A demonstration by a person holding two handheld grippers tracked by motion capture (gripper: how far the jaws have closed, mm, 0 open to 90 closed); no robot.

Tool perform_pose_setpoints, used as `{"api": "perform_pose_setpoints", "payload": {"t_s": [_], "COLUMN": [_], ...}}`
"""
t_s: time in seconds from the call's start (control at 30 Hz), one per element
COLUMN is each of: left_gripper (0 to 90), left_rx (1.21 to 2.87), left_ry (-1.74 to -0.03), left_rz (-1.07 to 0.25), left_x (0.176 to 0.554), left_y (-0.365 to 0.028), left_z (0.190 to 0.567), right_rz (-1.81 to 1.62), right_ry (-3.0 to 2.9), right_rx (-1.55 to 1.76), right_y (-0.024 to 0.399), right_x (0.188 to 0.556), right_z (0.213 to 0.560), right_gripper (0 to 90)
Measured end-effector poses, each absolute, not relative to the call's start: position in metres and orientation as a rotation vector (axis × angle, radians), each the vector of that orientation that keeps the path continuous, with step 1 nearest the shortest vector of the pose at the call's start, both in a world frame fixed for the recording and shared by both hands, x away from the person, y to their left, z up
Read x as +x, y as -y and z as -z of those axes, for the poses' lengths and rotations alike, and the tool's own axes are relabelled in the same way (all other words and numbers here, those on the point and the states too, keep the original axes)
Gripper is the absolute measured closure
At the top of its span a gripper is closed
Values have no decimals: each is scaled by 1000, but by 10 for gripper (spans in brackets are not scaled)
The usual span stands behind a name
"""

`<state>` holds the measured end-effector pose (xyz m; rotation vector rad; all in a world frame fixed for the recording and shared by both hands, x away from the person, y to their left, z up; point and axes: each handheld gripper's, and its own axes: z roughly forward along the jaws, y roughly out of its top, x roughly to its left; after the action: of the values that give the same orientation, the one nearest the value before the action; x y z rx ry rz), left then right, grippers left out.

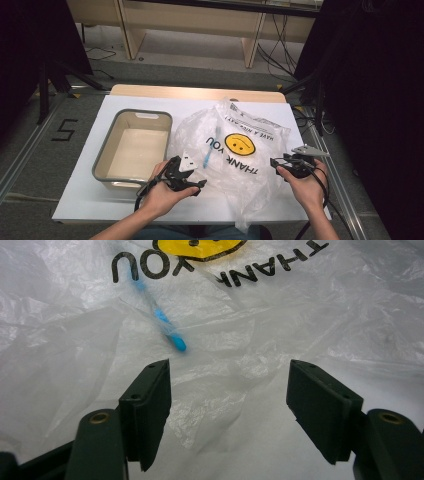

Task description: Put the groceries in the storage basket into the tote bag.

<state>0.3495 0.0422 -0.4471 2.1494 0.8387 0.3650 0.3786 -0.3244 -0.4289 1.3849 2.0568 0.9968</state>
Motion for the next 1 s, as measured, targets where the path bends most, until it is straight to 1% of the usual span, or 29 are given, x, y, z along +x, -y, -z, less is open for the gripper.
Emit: {"api": "perform_pose_setpoints", "payload": {"t_s": [0.43,1.0], "left_gripper": [341,341], "left_rx": [2161,2172], "left_ry": [-824,-825], "left_rz": [-347,-350], "left_x": [350,348], "left_y": [-40,-38], "left_z": [450,451], "right_rz": [-1001,-995], "right_ry": [-2021,-2036], "right_rx": [1424,1458], "right_y": [333,334], "right_x": [376,376], "right_z": [429,430], "right_gripper": [426,432]}}
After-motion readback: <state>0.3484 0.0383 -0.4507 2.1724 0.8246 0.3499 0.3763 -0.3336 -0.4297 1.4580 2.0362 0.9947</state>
